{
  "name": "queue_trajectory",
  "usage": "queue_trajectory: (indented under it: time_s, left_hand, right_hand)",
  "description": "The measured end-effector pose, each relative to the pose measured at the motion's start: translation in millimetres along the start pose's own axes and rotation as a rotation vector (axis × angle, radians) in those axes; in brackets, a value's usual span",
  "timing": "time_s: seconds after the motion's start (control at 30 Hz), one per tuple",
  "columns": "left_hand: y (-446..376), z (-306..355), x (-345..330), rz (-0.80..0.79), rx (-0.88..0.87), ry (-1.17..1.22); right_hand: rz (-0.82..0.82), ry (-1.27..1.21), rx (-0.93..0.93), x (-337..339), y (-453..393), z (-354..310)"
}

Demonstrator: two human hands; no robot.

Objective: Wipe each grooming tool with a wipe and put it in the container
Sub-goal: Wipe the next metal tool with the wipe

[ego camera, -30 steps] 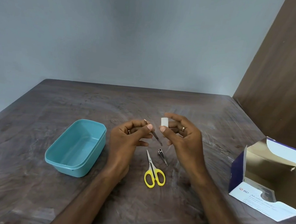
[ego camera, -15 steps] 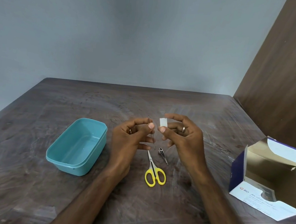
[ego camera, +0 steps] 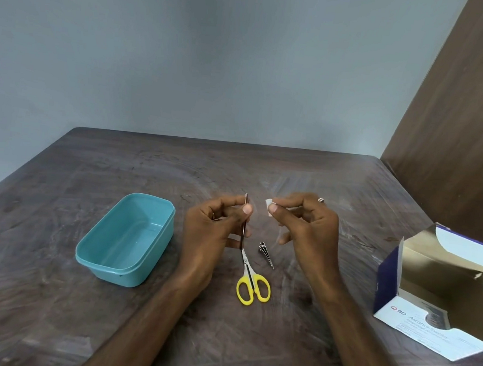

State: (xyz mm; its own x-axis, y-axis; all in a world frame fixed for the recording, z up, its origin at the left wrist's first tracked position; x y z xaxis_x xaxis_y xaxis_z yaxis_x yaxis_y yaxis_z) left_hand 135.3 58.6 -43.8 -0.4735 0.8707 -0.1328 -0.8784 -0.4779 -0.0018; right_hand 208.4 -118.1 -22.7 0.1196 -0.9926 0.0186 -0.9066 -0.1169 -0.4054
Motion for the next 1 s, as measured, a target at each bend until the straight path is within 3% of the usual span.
queue_trajectory:
  time_s: [0.47,1.0]
  left_hand:
    - [1,-5,-11,-0.12,-0.001,0.008]
    - [1,0,-10,-0.118,0.003,0.067]
  right_hand:
    - [-0.094,-0.069,-0.118,-15,-1,15]
    - [-0.19,-0.256,-0.264,-26,5,24]
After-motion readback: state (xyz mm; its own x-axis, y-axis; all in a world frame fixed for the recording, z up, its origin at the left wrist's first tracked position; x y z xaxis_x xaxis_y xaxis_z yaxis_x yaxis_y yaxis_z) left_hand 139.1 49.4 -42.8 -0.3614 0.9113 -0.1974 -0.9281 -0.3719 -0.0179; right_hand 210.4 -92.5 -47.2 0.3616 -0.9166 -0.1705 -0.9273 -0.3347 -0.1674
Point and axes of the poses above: each hand's wrist, its own y-axis away from the middle knuckle, its own x-axis out of the back of the hand, z = x × y, the point moved 10 cm from there along -y, towards the middle knuckle, and after that the axes turned 5 degrees about x, right-handed, at the moved point
